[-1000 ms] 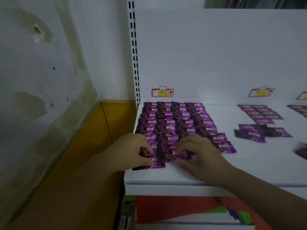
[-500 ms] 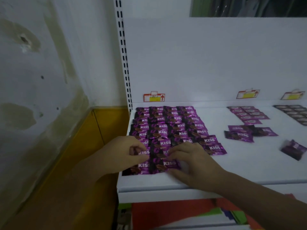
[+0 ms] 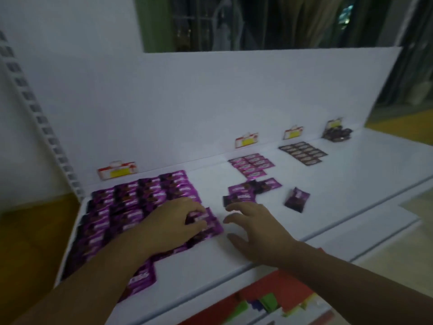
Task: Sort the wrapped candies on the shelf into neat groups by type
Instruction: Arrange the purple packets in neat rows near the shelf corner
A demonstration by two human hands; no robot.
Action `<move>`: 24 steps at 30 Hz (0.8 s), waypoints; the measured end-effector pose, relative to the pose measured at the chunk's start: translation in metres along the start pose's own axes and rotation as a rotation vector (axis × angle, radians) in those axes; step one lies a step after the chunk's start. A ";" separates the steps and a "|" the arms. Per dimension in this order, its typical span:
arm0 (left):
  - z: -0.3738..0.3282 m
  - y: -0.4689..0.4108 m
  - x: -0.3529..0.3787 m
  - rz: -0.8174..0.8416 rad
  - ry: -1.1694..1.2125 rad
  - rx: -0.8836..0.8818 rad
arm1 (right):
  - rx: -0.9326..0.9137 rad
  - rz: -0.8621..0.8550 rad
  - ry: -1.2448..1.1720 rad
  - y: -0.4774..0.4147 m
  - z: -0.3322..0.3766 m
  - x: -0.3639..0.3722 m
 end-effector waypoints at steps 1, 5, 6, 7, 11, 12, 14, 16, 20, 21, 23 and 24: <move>-0.007 -0.011 0.006 0.017 0.018 0.010 | 0.055 -0.007 0.020 0.004 -0.017 -0.005; -0.030 -0.051 0.033 0.025 0.087 0.018 | 0.273 -0.052 0.040 0.012 -0.086 -0.027; -0.035 -0.060 0.039 0.023 0.081 0.018 | 0.330 -0.071 0.035 0.012 -0.102 -0.032; -0.038 -0.068 0.044 0.019 0.077 0.016 | 0.398 -0.087 0.040 0.013 -0.116 -0.036; -0.035 -0.094 0.055 0.000 0.014 -0.039 | 0.662 -0.065 0.133 0.010 -0.154 -0.035; -0.031 -0.098 0.056 -0.007 -0.014 -0.070 | 0.687 -0.039 0.162 0.008 -0.157 -0.033; -0.022 -0.103 0.056 -0.040 -0.033 -0.135 | 0.695 -0.001 0.212 0.003 -0.159 -0.029; -0.016 -0.105 0.057 -0.056 -0.028 -0.185 | 0.675 0.023 0.264 -0.004 -0.157 -0.026; -0.012 -0.110 0.064 -0.021 -0.071 -0.211 | 0.591 0.067 0.176 -0.014 -0.158 -0.021; -0.012 -0.111 0.064 -0.023 -0.071 -0.213 | 0.563 0.080 0.127 -0.015 -0.159 -0.020; -0.012 -0.114 0.065 -0.021 -0.052 -0.214 | 0.499 0.100 0.054 -0.015 -0.160 -0.021; -0.012 -0.115 0.065 -0.014 -0.035 -0.211 | 0.470 0.106 0.020 -0.015 -0.160 -0.022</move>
Point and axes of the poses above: each hand's wrist, its own y-axis away from the middle knuckle, its own x-axis out of the palm, z = x × y, the point moved 3 cm from there along -y, towards the middle knuckle, and after that the axes turned 13 degrees about x, right-handed, at the moved point
